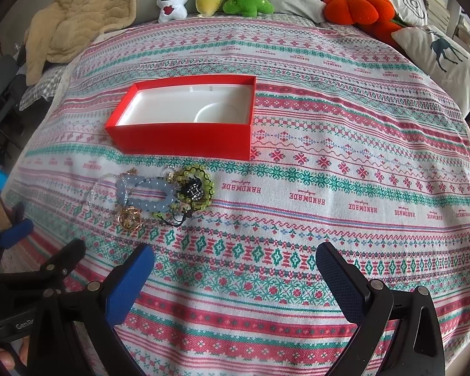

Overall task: Organize jewelry
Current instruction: 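Grasp the pearl bracelet with the left tool while the right tool grasps the green bead bracelet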

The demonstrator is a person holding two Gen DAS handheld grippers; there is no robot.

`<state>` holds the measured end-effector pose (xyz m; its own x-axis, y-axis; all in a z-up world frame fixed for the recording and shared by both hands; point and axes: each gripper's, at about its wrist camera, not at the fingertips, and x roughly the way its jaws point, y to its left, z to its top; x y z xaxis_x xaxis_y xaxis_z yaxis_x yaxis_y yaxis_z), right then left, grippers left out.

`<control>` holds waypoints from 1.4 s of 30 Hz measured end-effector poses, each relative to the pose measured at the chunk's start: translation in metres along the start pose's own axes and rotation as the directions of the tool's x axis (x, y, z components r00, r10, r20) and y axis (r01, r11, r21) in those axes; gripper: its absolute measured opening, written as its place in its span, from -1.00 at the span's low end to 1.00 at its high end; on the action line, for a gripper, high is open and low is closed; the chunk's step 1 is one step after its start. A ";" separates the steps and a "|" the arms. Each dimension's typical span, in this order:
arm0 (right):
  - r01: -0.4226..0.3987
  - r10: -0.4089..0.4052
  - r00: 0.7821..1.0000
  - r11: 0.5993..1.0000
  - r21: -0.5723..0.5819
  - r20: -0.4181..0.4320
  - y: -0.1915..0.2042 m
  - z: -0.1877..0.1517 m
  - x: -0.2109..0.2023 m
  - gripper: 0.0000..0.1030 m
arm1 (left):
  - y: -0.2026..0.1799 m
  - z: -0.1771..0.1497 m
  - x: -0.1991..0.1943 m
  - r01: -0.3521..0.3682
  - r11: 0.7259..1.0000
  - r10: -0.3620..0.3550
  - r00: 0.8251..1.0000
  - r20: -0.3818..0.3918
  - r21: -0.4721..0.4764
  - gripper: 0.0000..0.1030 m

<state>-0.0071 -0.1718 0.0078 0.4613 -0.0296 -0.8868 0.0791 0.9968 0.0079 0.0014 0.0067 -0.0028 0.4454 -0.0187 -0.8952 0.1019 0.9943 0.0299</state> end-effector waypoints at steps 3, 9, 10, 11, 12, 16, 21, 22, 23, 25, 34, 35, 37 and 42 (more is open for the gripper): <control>0.002 -0.002 1.000 1.000 0.000 0.000 0.000 0.000 0.000 1.00 | 0.001 0.000 0.000 0.001 1.000 -0.001 1.000 0.001 0.002 1.00; 0.006 -0.006 1.000 1.000 0.009 0.012 -0.005 0.004 -0.003 1.00 | 0.002 0.002 0.002 0.056 0.998 -0.056 0.998 -0.025 0.008 1.00; 0.011 -0.011 1.000 1.000 0.015 0.011 -0.007 0.005 -0.002 1.00 | 0.002 0.003 0.002 0.060 0.998 -0.060 0.998 -0.027 0.011 1.00; 0.012 -0.012 1.000 1.000 0.020 0.004 -0.009 0.007 -0.001 1.00 | 0.003 0.005 0.002 0.062 0.998 -0.061 0.998 -0.031 0.018 1.00; 0.010 -0.010 1.000 1.000 0.025 -0.002 -0.010 0.008 0.000 1.00 | 0.003 0.007 0.002 0.063 0.998 -0.063 0.998 -0.032 0.027 1.00; 0.010 -0.009 1.000 0.999 0.038 -0.019 -0.017 0.015 0.000 1.00 | 0.009 0.019 -0.002 0.090 0.995 -0.088 0.995 -0.043 0.041 1.00; -0.008 0.009 1.000 0.999 0.036 -0.018 -0.018 0.035 -0.009 1.00 | 0.019 0.039 -0.004 0.094 0.994 -0.091 0.994 -0.058 0.056 1.00; -0.012 0.013 1.000 0.999 0.034 -0.017 -0.017 0.038 -0.012 1.00 | 0.021 0.043 -0.005 0.092 0.994 -0.088 0.994 -0.060 0.058 1.00; -0.018 0.018 1.000 0.999 0.031 -0.017 -0.016 0.042 -0.013 1.00 | 0.023 0.047 -0.005 0.092 0.994 -0.088 0.994 -0.062 0.059 1.00; -0.035 0.036 0.999 0.999 0.030 -0.023 -0.014 0.050 -0.014 1.00 | 0.027 0.053 -0.003 0.102 0.993 -0.098 0.993 -0.063 0.059 1.00; -0.201 0.217 0.968 0.971 0.131 -0.126 -0.022 0.044 0.032 0.56 | 0.052 0.054 0.039 0.268 0.961 -0.275 0.951 -0.140 -0.070 0.40; -0.231 0.251 0.957 0.962 0.147 -0.142 -0.023 0.045 0.039 0.53 | 0.053 0.055 0.042 0.304 0.949 -0.313 0.938 -0.148 -0.079 0.35; -0.252 0.275 0.950 0.955 0.157 -0.145 -0.026 0.048 0.045 0.43 | 0.050 0.055 0.044 0.327 0.943 -0.333 0.930 -0.154 -0.065 0.19; -0.263 0.286 0.946 0.952 0.157 -0.153 -0.025 0.054 0.054 0.03 | 0.040 0.057 0.055 0.322 0.947 -0.321 0.931 -0.172 -0.022 -0.12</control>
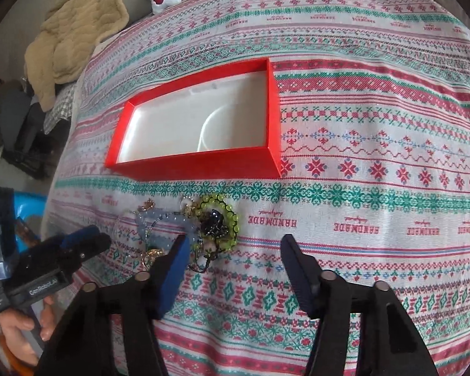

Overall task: Organize jewelry
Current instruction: 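Grasp the pearl bracelet with the left tool while the right tool grasps the green bead bracelet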

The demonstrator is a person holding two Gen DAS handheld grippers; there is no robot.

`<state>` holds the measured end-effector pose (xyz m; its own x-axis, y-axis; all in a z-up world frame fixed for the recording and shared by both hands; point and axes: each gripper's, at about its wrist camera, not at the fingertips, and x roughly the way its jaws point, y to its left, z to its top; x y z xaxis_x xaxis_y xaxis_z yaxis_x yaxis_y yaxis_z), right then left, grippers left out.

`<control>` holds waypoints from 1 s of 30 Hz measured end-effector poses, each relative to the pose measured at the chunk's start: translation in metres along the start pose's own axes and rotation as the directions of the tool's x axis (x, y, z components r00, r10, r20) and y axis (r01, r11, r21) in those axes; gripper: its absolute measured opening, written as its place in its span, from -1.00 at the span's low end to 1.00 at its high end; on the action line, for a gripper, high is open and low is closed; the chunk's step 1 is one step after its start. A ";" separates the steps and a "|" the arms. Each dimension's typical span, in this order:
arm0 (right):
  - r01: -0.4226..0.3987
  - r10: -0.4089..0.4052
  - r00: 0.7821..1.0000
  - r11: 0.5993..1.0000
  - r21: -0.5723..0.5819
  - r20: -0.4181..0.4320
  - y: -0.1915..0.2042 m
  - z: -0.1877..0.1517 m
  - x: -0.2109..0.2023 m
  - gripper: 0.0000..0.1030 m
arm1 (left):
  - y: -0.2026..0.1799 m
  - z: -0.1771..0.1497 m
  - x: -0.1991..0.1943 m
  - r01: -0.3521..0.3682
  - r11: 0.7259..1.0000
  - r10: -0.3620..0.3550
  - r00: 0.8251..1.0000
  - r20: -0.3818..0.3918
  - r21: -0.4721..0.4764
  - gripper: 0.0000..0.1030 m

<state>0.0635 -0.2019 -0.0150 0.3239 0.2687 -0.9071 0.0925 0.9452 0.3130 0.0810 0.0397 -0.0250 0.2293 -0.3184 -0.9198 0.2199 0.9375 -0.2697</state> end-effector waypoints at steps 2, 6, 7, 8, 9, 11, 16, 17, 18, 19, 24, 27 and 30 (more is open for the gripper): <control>-0.001 0.001 1.000 1.000 -0.002 -0.020 0.001 0.001 0.007 -0.12 | 0.001 0.003 0.007 -0.015 1.000 0.015 1.000 -0.010 -0.009 -0.19; 0.023 -0.023 0.999 1.000 -0.013 -0.047 0.003 0.002 0.018 -0.24 | 0.007 0.008 0.013 -0.041 0.999 0.040 0.999 -0.015 -0.031 -0.36; 0.029 -0.029 0.998 0.999 -0.015 -0.050 0.003 0.003 0.021 -0.31 | 0.008 0.008 0.015 -0.041 0.999 0.041 0.999 -0.017 -0.032 -0.42; 0.033 -0.034 0.998 0.999 -0.015 -0.055 0.002 0.003 0.023 -0.35 | 0.008 0.008 0.017 -0.044 0.999 0.043 0.999 -0.022 -0.031 -0.43; 0.038 -0.039 0.997 0.999 -0.015 -0.060 0.001 0.004 0.025 -0.39 | 0.007 0.009 0.019 -0.049 0.998 0.049 0.999 -0.024 -0.027 -0.44; 0.046 -0.047 0.997 0.999 -0.013 -0.069 0.000 0.005 0.030 -0.44 | 0.001 0.012 0.025 -0.064 0.998 0.063 0.998 -0.021 -0.016 -0.46; 0.058 -0.060 0.996 0.998 -0.030 -0.068 0.005 0.010 0.036 -0.48 | -0.012 0.020 0.034 -0.104 0.994 0.104 0.995 -0.012 0.014 -0.69; 0.062 -0.064 0.996 0.997 -0.036 -0.067 0.008 0.011 0.038 -0.48 | -0.015 0.021 0.036 -0.111 0.994 0.112 0.994 -0.011 0.021 -0.73; 0.068 -0.070 0.995 0.997 -0.042 -0.065 0.010 0.011 0.039 -0.48 | -0.017 0.021 0.038 -0.121 0.992 0.122 0.993 -0.009 0.029 -0.79; 0.071 -0.074 0.995 0.996 -0.046 -0.064 0.013 0.012 0.041 -0.48 | -0.017 0.021 0.038 -0.127 0.991 0.127 0.992 -0.009 0.034 -0.83; 0.094 -0.099 0.994 0.992 -0.087 -0.053 0.029 0.010 0.051 -0.79 | -0.021 0.022 0.040 -0.143 0.989 0.143 0.990 -0.002 0.039 -0.91; 0.109 -0.116 0.992 0.988 -0.113 -0.058 0.040 0.010 0.058 -0.87 | -0.024 0.022 0.039 -0.145 0.989 0.145 0.989 0.006 0.039 -0.91; 0.105 -0.112 0.992 0.987 -0.120 -0.055 0.045 0.010 0.058 -0.89 | -0.024 0.018 0.032 -0.122 0.992 0.121 0.993 0.016 0.040 -0.91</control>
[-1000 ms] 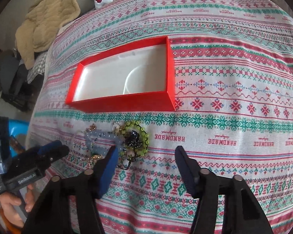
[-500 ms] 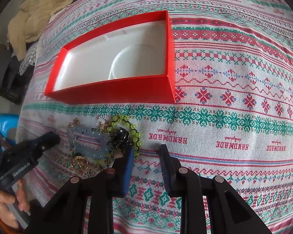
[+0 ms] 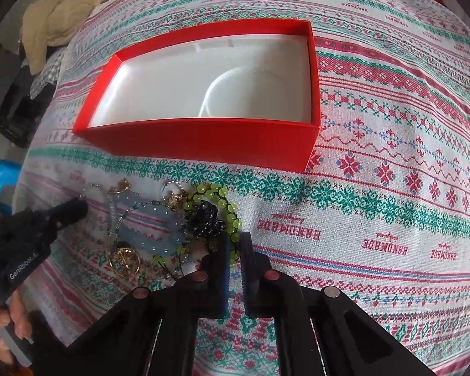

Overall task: Organize jewelry
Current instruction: 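Grasp the pearl bracelet with the left tool while the right tool grasps the green bead bracelet, then carry both bracelets into the red box and open both tools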

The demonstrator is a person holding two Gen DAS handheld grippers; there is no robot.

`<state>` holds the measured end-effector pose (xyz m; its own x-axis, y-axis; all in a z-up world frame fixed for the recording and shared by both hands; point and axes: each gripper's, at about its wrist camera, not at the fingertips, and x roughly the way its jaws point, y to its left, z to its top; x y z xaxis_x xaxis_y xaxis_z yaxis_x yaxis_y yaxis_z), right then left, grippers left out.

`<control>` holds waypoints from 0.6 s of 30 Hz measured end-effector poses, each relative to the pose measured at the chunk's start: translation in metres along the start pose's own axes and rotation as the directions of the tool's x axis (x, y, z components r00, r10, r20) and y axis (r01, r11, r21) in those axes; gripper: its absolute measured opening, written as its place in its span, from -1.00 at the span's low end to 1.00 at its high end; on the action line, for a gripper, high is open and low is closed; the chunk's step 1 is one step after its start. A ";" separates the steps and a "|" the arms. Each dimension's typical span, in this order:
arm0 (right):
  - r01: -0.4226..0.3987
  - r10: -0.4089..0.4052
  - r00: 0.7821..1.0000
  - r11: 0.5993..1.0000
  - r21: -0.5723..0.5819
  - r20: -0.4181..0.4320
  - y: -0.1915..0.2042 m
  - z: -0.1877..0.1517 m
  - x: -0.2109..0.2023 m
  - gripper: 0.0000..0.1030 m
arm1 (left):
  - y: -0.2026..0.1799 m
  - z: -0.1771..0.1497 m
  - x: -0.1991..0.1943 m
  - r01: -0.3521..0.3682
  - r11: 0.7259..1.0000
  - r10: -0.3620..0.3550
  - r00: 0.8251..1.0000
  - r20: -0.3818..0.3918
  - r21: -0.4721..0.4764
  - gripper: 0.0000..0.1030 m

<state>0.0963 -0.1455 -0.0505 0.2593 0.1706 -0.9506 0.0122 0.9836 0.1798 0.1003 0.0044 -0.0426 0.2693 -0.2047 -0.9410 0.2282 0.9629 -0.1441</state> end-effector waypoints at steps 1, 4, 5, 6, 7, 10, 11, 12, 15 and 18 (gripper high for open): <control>-0.004 0.004 1.000 1.000 0.000 0.004 0.002 0.001 -0.001 -0.89 | 0.001 -0.002 -0.002 0.006 1.000 -0.006 1.000 0.005 0.002 -0.91; -0.011 0.011 1.000 1.000 0.005 0.028 0.001 0.000 -0.010 -0.90 | 0.000 -0.003 -0.011 0.019 1.000 -0.020 0.999 0.029 0.010 -0.91; -0.017 0.016 0.999 1.000 0.008 0.040 0.001 0.000 -0.014 -0.90 | -0.002 -0.003 -0.015 0.025 1.000 -0.025 0.999 0.037 0.011 -0.91; -0.023 0.022 0.998 1.000 0.010 0.051 0.001 0.000 -0.017 -0.89 | -0.002 -0.002 -0.018 0.032 0.999 -0.032 0.998 0.045 0.011 -0.91; -0.030 0.029 0.997 0.999 0.011 0.064 0.003 0.001 -0.022 -0.89 | -0.001 -0.002 -0.021 0.040 0.999 -0.040 0.998 0.053 0.011 -0.91; -0.040 0.039 0.994 0.999 0.006 0.099 0.007 0.004 -0.033 -0.90 | -0.004 0.001 -0.032 0.070 0.997 -0.071 0.994 0.078 0.011 -0.91; -0.043 0.042 0.993 0.999 0.004 0.110 0.008 0.005 -0.036 -0.90 | -0.006 0.001 -0.037 0.078 0.997 -0.078 0.993 0.086 0.013 -0.91; -0.047 0.047 0.992 0.999 0.003 0.121 0.009 0.005 -0.040 -0.90 | -0.005 0.001 -0.043 0.085 0.996 -0.086 0.992 0.096 0.016 -0.91; -0.061 0.061 0.986 0.998 -0.005 0.152 0.007 0.001 -0.054 -0.89 | -0.010 0.002 -0.057 0.104 0.994 -0.106 0.986 0.130 0.019 -0.91; -0.074 0.075 0.980 0.997 -0.014 0.187 -0.003 -0.005 -0.074 -0.89 | -0.010 0.004 -0.070 0.122 0.992 -0.124 0.979 0.162 0.018 -0.91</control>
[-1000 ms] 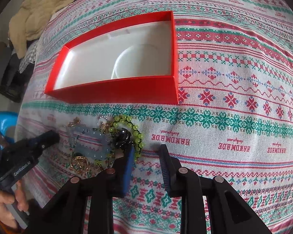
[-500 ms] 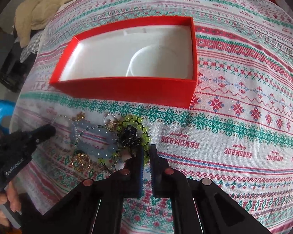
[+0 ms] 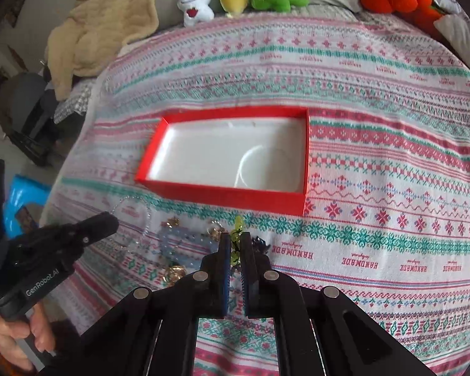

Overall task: Organize jewelry
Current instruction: 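Carry both bracelets into the red box and open both tools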

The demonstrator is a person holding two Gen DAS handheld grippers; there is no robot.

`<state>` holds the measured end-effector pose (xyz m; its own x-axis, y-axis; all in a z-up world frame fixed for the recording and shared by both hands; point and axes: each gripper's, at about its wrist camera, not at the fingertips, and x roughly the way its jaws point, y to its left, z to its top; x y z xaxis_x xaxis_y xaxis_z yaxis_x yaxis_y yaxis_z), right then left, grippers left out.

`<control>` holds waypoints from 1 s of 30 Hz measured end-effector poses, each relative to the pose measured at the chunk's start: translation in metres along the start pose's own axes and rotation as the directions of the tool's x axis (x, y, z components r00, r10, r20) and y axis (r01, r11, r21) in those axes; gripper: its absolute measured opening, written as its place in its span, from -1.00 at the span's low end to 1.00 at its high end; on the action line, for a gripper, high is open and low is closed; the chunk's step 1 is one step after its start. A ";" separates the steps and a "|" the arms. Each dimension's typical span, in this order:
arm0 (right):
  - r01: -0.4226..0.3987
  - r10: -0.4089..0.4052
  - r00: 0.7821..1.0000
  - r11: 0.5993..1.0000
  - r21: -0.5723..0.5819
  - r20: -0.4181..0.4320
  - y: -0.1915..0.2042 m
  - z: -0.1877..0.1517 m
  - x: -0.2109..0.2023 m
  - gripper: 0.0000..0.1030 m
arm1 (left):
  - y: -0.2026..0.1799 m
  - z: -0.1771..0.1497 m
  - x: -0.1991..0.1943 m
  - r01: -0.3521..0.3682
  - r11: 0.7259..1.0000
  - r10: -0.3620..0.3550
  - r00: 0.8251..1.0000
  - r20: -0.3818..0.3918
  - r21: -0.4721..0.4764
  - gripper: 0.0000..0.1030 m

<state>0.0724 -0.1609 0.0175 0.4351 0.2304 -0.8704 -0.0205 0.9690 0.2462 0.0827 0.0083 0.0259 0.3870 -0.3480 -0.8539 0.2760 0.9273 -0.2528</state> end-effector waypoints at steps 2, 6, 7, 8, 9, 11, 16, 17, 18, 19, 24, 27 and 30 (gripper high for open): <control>-0.015 0.015 1.000 1.000 0.004 0.021 -0.004 0.002 -0.012 -0.89 | -0.004 0.004 -0.004 0.009 1.000 -0.009 1.000 0.018 -0.004 -0.91; -0.042 0.041 0.997 0.999 0.020 0.061 -0.007 0.007 -0.031 -0.89 | -0.012 0.013 -0.011 0.046 0.999 -0.045 0.998 0.054 -0.008 -0.91; -0.046 0.044 0.996 0.999 0.023 0.073 -0.007 0.009 -0.035 -0.89 | -0.014 0.016 -0.013 0.058 0.998 -0.057 0.996 0.064 -0.007 -0.91; -0.050 0.048 0.995 0.998 0.027 0.086 -0.008 0.010 -0.040 -0.89 | -0.016 0.018 -0.014 0.069 0.998 -0.068 0.995 0.074 -0.007 -0.91; -0.054 0.051 0.994 0.998 0.032 0.095 -0.007 0.013 -0.041 -0.89 | -0.018 0.021 -0.015 0.083 0.997 -0.082 0.993 0.084 -0.007 -0.91; -0.066 0.060 0.991 0.997 0.043 0.116 -0.008 0.018 -0.046 -0.89 | -0.023 0.027 -0.015 0.114 0.993 -0.112 0.988 0.102 -0.010 -0.91; -0.060 0.050 0.987 0.996 0.059 0.154 -0.011 0.029 -0.050 -0.89 | -0.033 0.043 -0.008 0.187 0.982 -0.184 0.974 0.134 -0.009 -0.91; -0.055 0.045 0.986 0.997 0.062 0.158 -0.012 0.030 -0.049 -0.89 | -0.036 0.046 -0.004 0.201 0.980 -0.198 0.971 0.135 -0.009 -0.91; -0.049 0.038 0.986 0.997 0.065 0.162 -0.013 0.033 -0.047 -0.89 | -0.037 0.049 0.001 0.214 0.977 -0.211 0.968 0.135 -0.008 -0.91; -0.044 0.033 0.986 0.997 0.067 0.166 -0.014 0.034 -0.046 -0.89 | -0.037 0.050 0.004 0.222 0.975 -0.219 0.966 0.133 -0.009 -0.91; -0.017 0.004 0.983 0.998 0.068 0.185 -0.015 0.043 -0.039 -0.89 | -0.031 0.058 0.035 0.202 0.979 -0.199 0.974 0.106 -0.023 -0.91; -0.022 0.010 0.982 0.998 0.060 0.191 -0.011 0.049 -0.034 -0.89 | -0.020 0.059 0.048 0.157 0.987 -0.153 0.985 0.086 -0.041 -0.91; -0.048 0.040 0.980 0.998 0.040 0.193 -0.002 0.054 -0.028 -0.89 | -0.010 0.058 0.055 0.109 0.993 -0.105 0.992 0.071 -0.050 -0.91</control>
<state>0.1086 -0.1739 0.0643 0.5994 0.2470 -0.7614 -0.0051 0.9524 0.3049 0.1524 -0.0278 0.0081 0.4171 -0.4525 -0.7882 0.2722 0.8896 -0.3667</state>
